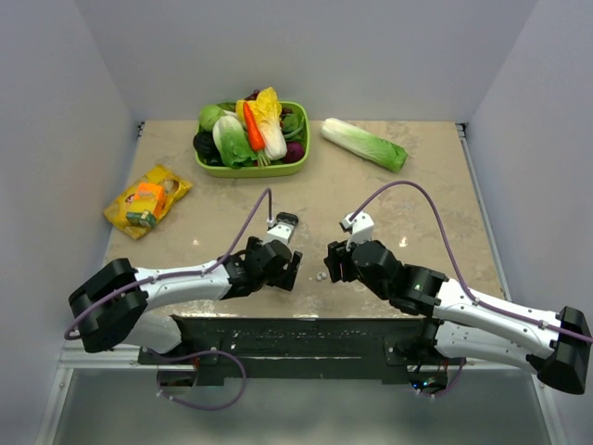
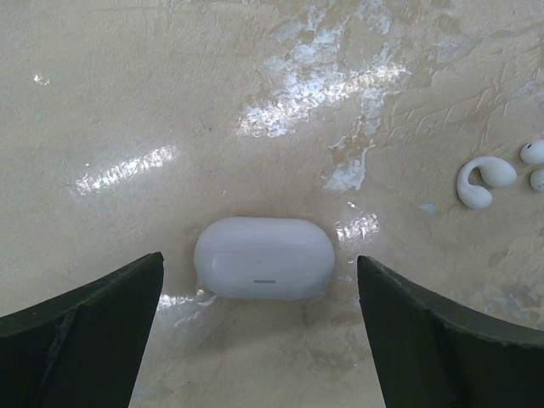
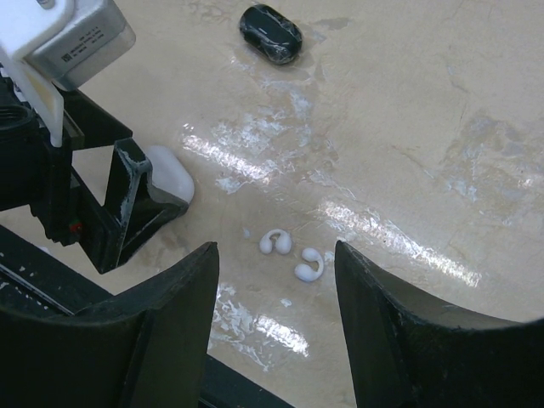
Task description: Insert the wireless bluetooth earbuds into the charging case
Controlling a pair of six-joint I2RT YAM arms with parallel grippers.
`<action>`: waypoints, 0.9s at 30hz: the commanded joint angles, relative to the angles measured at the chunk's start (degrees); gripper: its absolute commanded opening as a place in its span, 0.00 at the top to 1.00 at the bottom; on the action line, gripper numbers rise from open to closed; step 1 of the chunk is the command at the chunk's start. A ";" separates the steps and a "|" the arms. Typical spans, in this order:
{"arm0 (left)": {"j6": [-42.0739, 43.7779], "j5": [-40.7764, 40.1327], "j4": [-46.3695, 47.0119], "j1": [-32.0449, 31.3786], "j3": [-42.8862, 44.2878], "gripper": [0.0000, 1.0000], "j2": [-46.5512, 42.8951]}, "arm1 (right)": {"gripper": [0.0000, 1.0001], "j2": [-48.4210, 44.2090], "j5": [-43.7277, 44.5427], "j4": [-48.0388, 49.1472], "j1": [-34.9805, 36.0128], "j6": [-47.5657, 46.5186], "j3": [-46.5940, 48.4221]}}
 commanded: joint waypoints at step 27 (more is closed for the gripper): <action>-0.97 2.52 1.68 -0.27 1.48 0.38 5.68 | 0.40 0.13 1.27 0.74 0.07 -0.34 1.83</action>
